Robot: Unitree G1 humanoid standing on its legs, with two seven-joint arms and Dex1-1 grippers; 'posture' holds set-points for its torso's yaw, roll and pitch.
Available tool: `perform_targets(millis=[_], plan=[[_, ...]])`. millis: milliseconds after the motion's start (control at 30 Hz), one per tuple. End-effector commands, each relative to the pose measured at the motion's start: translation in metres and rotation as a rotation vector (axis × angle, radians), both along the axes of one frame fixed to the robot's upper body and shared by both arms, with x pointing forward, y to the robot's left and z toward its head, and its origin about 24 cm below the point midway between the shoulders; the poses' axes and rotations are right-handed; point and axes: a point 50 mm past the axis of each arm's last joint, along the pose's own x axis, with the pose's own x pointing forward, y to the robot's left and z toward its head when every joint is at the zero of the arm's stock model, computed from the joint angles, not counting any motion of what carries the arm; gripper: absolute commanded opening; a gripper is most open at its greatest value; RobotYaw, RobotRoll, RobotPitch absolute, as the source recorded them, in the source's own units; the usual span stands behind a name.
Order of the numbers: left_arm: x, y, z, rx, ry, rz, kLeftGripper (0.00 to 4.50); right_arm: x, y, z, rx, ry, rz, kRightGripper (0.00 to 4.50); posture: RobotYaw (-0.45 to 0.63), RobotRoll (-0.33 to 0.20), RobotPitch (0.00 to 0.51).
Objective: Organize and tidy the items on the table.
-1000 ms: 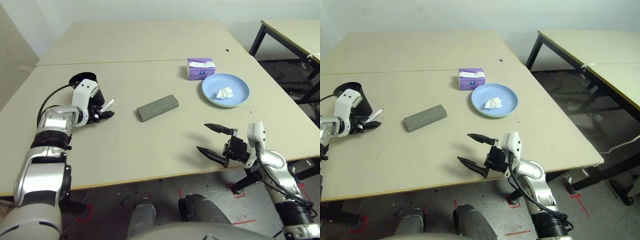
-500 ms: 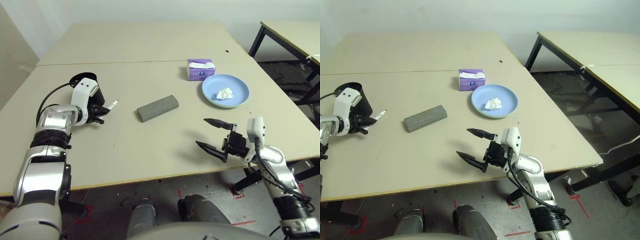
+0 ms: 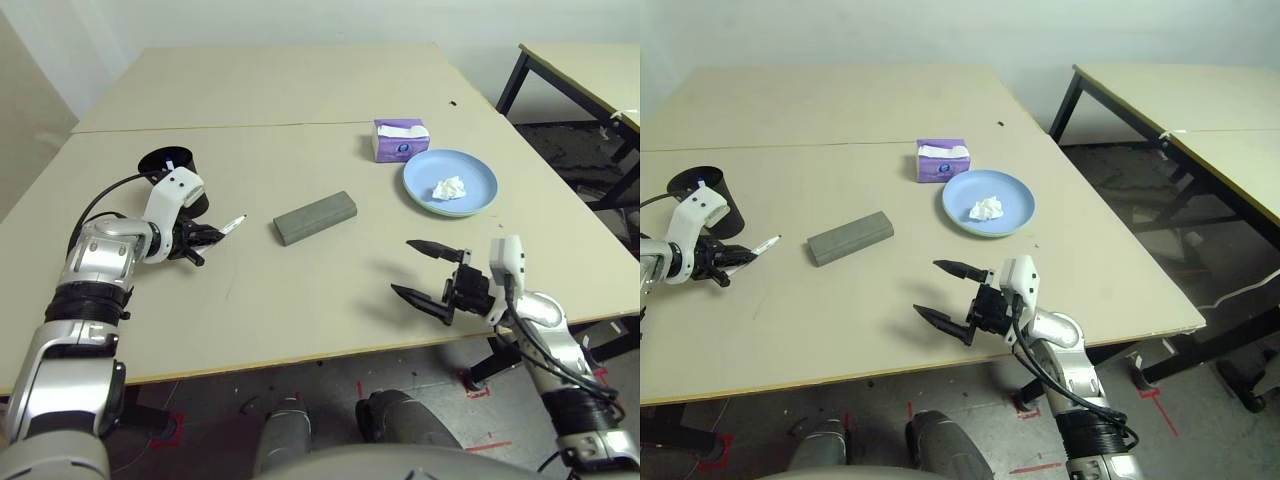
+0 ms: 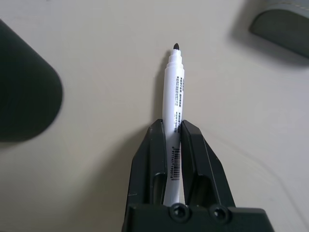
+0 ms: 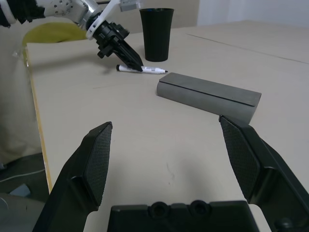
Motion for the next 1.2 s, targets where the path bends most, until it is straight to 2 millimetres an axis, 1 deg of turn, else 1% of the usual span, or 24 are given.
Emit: perform_targets(millis=[33,133,267,400,567,700,800,867,967,1100,1200], plan=[[-0.001,-0.007,0.003,-0.038,-0.017,-0.04,0.29,-0.001,0.002,-0.002,-0.017,-0.001,0.01,4.5,-0.12,0.0,0.063],[0.002,-0.008,0.015,-0.057,-0.076,-0.044,0.29,-0.002,0.002,-0.003,-0.016,0.003,0.01,4.5,-0.12,0.0,0.064],[0.009,-0.013,0.046,-0.161,-0.214,-0.033,0.29,-0.004,0.0,-0.004,-0.014,0.005,0.002,4.5,-0.12,0.0,0.06],[0.012,-0.018,0.075,-0.26,-0.343,-0.027,0.29,-0.003,-0.003,-0.003,-0.008,0.004,-0.012,4.5,-0.12,0.0,0.057],[0.012,-0.02,0.114,-0.499,-0.566,0.039,0.29,0.002,-0.007,0.003,0.008,-0.002,-0.039,4.5,-0.11,0.0,0.056],[0.006,-0.017,0.129,-0.63,-0.692,0.116,0.29,0.004,-0.009,0.004,0.011,-0.004,-0.049,4.5,-0.09,0.0,0.055],[0.002,-0.007,0.132,-0.645,-0.774,0.196,0.29,0.006,-0.01,0.005,0.014,-0.005,-0.054,4.5,-0.09,0.0,0.055],[-0.001,0.004,0.13,-0.629,-0.823,0.27,0.29,0.008,-0.011,0.007,0.02,-0.006,-0.059,4.5,-0.07,0.0,0.056],[-0.004,0.021,0.122,-0.57,-0.866,0.372,0.29,0.012,-0.012,0.009,0.03,-0.008,-0.069,4.5,-0.06,0.0,0.057],[-0.005,0.032,0.109,-0.453,-0.89,0.434,0.29,0.015,-0.013,0.011,0.028,-0.011,-0.07,4.5,-0.06,0.0,0.062],[-0.001,0.039,0.099,-0.392,-0.898,0.478,0.29,0.017,-0.015,0.012,0.025,-0.012,-0.07,4.5,-0.05,0.0,0.066]])
